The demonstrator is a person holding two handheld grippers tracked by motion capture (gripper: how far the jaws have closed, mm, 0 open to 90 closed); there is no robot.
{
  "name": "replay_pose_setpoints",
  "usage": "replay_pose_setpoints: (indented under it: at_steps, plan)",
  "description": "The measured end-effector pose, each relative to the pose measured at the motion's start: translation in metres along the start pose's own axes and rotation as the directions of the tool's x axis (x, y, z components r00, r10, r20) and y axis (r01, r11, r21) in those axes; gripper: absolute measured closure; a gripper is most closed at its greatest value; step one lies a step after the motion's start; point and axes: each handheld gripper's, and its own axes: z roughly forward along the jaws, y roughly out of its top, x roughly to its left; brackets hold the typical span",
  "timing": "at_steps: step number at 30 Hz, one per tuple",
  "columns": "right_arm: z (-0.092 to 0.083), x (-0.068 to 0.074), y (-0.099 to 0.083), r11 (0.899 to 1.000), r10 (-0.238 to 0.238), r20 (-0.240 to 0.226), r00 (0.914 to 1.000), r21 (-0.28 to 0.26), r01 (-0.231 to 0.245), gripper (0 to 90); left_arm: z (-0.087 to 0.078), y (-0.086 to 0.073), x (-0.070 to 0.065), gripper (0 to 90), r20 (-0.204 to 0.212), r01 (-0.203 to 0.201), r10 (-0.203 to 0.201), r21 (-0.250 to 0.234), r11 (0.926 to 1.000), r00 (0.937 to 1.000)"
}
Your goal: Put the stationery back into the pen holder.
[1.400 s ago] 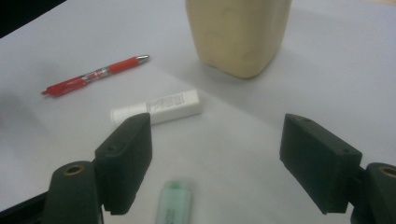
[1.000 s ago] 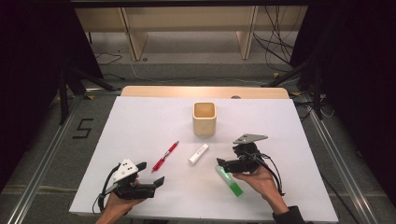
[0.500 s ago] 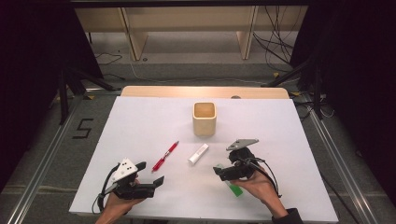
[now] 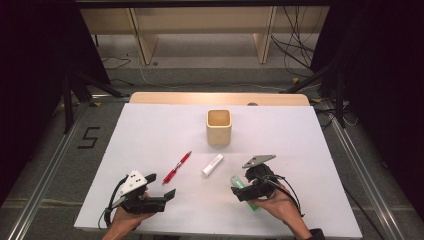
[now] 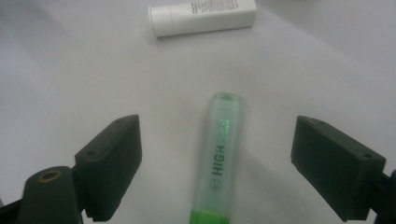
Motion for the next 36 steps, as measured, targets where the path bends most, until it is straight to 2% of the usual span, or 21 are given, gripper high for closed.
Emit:
replay_pose_setpoints:
  at_steps: [9, 17, 20, 25, 27, 36]
  plan:
    - [0.0, 0.001, -0.01, 0.998, 0.04, 0.006, 0.9992, 0.045, -0.04, 22.5, -0.001, 0.0, 0.0, 10.3, 0.002, 0.0, 0.0, -0.004, 1.0, 1.0]
    - [-0.001, 0.004, -0.019, 0.996, 0.035, 0.03, 0.9989, 0.077, -0.038, 34.0, -0.002, 0.0, -0.002, 10.4, 0.005, -0.005, 0.005, -0.005, 1.0, 1.0]
    - [0.001, 0.004, -0.022, 0.994, 0.047, 0.031, 0.9984, 0.094, -0.05, 37.9, -0.002, 0.0, -0.002, 10.4, 0.006, -0.008, 0.008, -0.006, 1.0, 1.0]
    - [0.004, 0.005, -0.023, 0.994, 0.045, 0.044, 0.998, 0.098, -0.049, 44.7, -0.002, 0.0, -0.002, 10.4, 0.005, -0.009, 0.009, -0.004, 1.0, 0.9999]
    - [0.005, 0.006, -0.024, 0.994, 0.04, 0.055, 0.9977, 0.103, -0.045, 46.4, -0.002, 0.0, -0.002, 10.4, 0.005, -0.008, 0.008, -0.005, 1.0, 1.0]
    - [0.01, 0.008, -0.026, 0.989, 0.035, 0.054, 0.9979, 0.14, -0.042, 51.8, -0.002, 0.0, -0.002, 10.3, 0.006, -0.01, 0.01, -0.006, 0.9999, 0.9999]
